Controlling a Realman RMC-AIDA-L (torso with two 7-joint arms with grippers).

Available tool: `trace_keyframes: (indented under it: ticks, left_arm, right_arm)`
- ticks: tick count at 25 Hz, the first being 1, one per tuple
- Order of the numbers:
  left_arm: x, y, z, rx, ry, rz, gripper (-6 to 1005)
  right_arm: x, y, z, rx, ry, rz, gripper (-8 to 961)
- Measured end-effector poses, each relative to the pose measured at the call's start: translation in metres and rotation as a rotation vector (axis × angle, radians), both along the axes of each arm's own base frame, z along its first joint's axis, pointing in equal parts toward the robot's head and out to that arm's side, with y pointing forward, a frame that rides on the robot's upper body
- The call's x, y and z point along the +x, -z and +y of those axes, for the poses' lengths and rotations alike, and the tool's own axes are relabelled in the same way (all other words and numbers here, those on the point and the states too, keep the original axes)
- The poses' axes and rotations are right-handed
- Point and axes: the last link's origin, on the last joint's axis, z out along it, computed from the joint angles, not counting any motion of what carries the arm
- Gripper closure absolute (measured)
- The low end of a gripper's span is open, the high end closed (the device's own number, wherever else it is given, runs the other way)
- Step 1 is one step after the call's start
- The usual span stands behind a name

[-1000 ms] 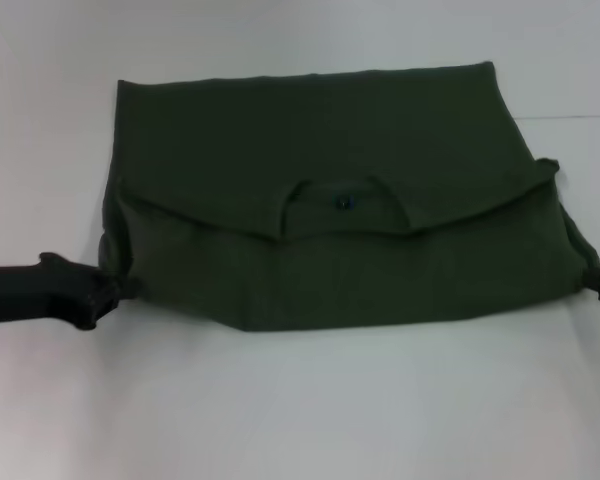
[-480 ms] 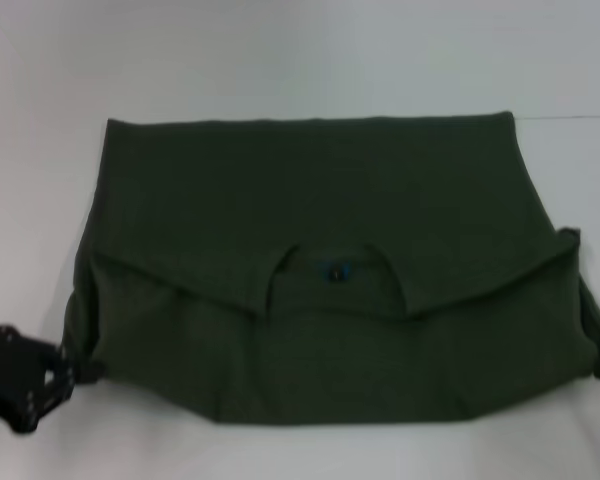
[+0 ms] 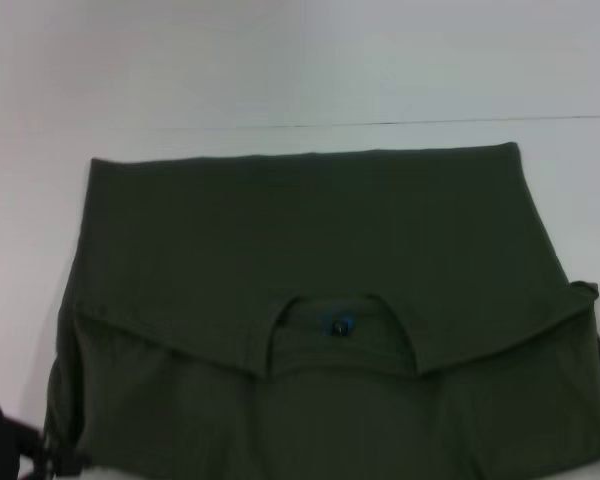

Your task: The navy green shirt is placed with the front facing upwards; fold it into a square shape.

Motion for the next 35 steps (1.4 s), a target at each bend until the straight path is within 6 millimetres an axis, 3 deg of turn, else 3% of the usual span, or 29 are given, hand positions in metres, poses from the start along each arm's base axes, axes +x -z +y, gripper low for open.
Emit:
trace_keyframes:
  ticks: [7,15,27,35]
  left_arm:
    - [-0.001,0.001,-0.014,-0.087,-0.011,0.013,995]
    - [0.003,-0.009,0.000,-0.049,-0.093,-0.058,995]
    - [-0.002,-0.031,0.020,0.161,-0.293,-0.263,995]
    - [0.001,-0.026,0.057,0.222,-0.457,-0.357,996]
  right_arm:
    - [0.003,0.000,-0.018,-0.047,0.018,0.008,946]
    - [-0.003,-0.015,-0.008,-0.027,0.057,0.079,951]
    - [-0.027,-0.042,0.053,-0.069,0.163,0.192,953]
    - [-0.047,-0.052,0.112,-0.038,0.207,0.218,952]
